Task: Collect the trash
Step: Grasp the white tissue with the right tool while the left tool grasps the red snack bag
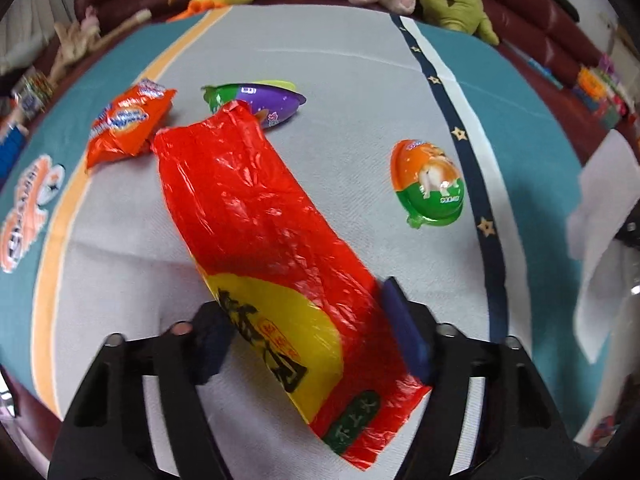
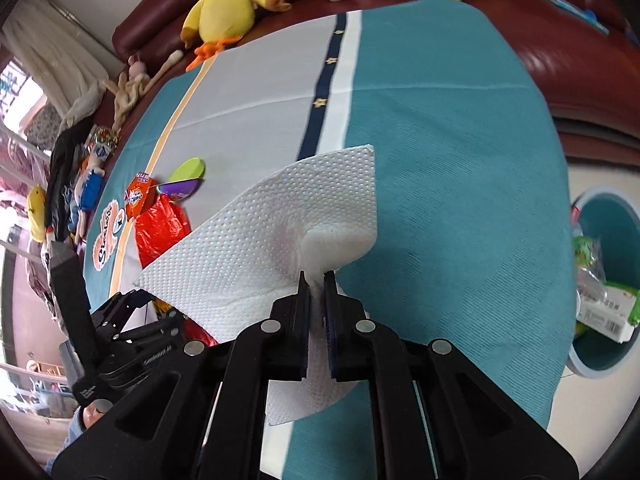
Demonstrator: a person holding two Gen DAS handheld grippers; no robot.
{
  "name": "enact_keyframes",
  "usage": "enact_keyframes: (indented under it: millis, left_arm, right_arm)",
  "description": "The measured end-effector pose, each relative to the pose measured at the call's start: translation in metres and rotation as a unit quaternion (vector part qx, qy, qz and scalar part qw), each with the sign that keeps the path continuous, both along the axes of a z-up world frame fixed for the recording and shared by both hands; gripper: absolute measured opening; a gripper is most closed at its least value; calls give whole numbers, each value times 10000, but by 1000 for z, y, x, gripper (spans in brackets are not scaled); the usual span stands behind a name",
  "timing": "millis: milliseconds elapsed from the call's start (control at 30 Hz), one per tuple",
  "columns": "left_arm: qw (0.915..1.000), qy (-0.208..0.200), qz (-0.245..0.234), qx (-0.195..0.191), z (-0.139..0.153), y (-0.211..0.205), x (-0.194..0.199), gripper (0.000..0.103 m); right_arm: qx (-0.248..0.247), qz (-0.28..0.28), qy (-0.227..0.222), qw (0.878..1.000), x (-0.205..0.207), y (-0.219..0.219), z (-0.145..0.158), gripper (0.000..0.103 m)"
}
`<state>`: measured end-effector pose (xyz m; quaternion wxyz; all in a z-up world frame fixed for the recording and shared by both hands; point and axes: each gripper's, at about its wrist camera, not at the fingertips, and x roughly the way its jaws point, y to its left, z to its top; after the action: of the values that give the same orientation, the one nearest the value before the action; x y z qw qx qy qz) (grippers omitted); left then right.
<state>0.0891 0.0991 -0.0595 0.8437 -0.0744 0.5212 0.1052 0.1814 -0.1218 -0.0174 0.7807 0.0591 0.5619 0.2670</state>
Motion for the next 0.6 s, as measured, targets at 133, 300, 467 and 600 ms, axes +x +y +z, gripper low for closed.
enact_keyframes:
  millis: [133,300,467,600]
  left_arm:
    - [9999,-82,50,-69,7,-6,-3,12]
    - [9980,-301,-125,-543,27,-16,-13,5]
    - [9932,-523,-537,-895,51,-42,-8,4]
    - [9901,-615,-837,-945,63,-68,2,5]
  right_arm:
    - [154,-124,30,9998,-2,-20,-3,7]
    - [362,-316,20,9988,-6,-50,-3,7]
    - [521,-529,3,9972,-8,-80,0,7]
    - [645,-734,8,9952,-10,-102,2,7]
